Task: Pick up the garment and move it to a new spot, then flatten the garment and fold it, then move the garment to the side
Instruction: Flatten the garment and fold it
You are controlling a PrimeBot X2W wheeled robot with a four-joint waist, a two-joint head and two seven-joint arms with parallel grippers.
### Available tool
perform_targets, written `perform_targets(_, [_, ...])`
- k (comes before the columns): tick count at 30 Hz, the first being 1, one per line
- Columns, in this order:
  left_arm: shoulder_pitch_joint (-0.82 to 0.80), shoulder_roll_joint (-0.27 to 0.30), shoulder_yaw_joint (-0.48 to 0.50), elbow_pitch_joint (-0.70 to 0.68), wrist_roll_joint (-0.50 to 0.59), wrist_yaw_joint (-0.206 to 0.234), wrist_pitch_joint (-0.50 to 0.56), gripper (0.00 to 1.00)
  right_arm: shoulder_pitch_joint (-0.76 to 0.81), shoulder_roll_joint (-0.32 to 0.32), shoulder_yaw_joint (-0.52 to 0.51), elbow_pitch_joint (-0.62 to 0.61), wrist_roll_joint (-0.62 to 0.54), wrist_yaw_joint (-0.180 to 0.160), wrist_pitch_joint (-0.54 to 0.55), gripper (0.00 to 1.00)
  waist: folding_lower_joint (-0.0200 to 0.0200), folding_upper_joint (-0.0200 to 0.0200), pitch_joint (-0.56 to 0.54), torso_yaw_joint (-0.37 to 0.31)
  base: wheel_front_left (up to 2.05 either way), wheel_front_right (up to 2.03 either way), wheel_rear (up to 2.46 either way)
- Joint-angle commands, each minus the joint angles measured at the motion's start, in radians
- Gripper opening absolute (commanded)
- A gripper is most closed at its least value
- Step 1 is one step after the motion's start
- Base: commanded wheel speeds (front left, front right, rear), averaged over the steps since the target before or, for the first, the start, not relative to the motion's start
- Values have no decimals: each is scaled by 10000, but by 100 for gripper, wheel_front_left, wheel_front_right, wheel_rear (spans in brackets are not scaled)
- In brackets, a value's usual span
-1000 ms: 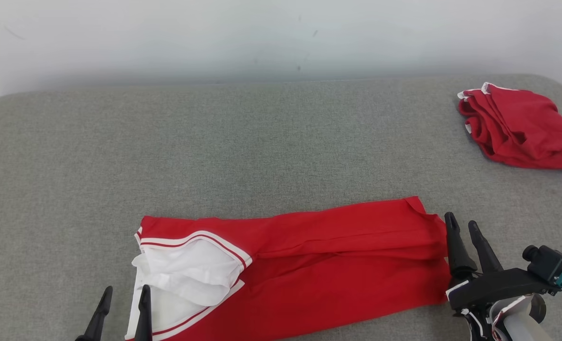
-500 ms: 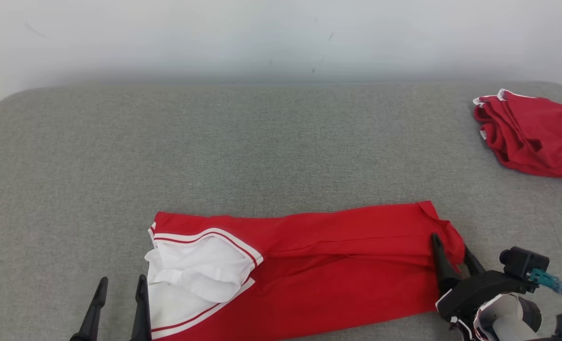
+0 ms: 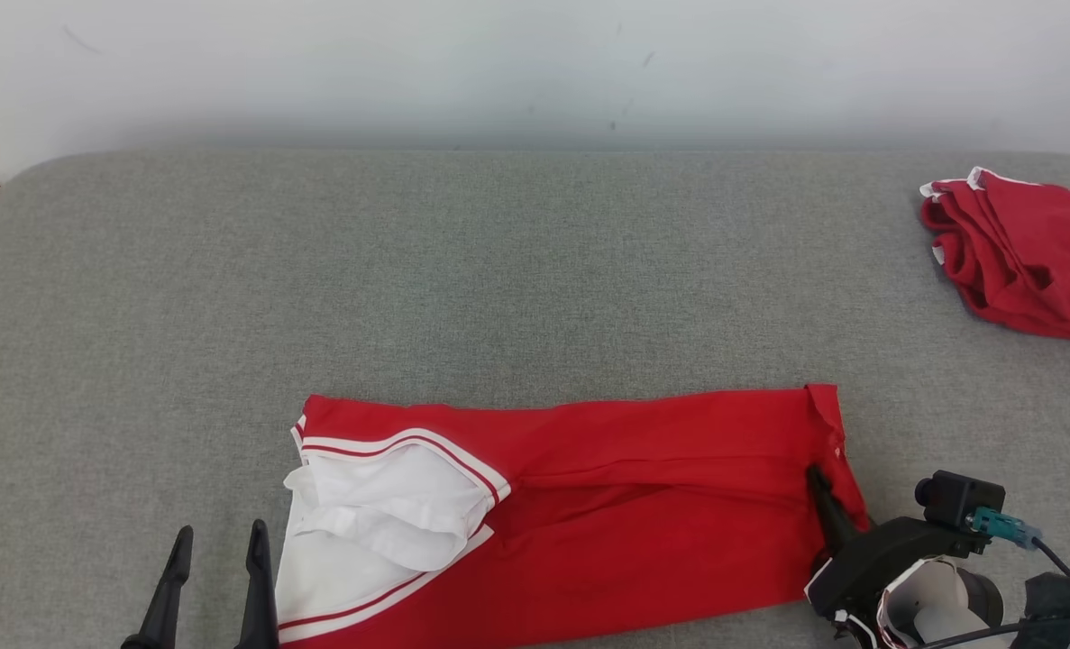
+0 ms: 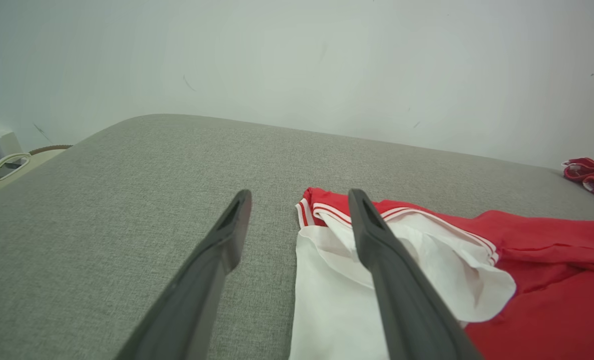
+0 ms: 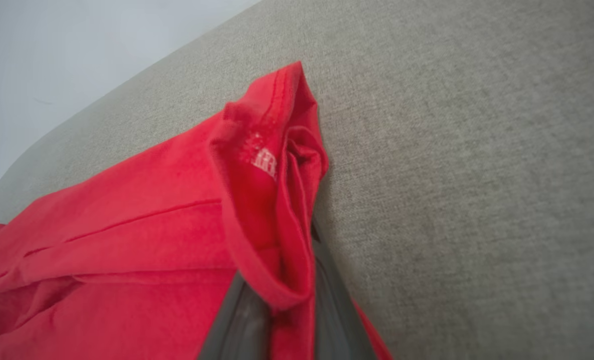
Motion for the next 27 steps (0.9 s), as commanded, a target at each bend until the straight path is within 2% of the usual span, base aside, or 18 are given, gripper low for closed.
perform_targets(1, [-14, -23, 91, 19, 170, -35, -38, 100, -45, -43, 63, -2, 112, -8, -137, 0, -1, -1, -9, -12, 0, 0, 0])
perform_targets(13, [84, -121, 335, 79, 200, -161, -38, 100, -633, -1089, -370, 142, 199, -10, -695, 0, -1, -1, -122, -124, 0, 0, 0])
perform_targets(16, [151, -130, 395, 81, 142, -151, -38, 100, -577, -1181, -373, -85, 375, -8, -663, 0, -1, -1, -176, -194, 0, 0, 0])
perform_targets(21, [239, -138, 491, 47, 51, -121, -38, 100, -409, -1143, 9, -1096, 744, -8, -468, 0, -1, -1, -291, -275, 0, 0, 0])
perform_targets(27, [305, -137, 485, 65, 1, -49, -38, 100, -79, -899, 721, -3031, 1205, -8, 74, 0, -1, -1, -504, -224, 0, 0, 0])
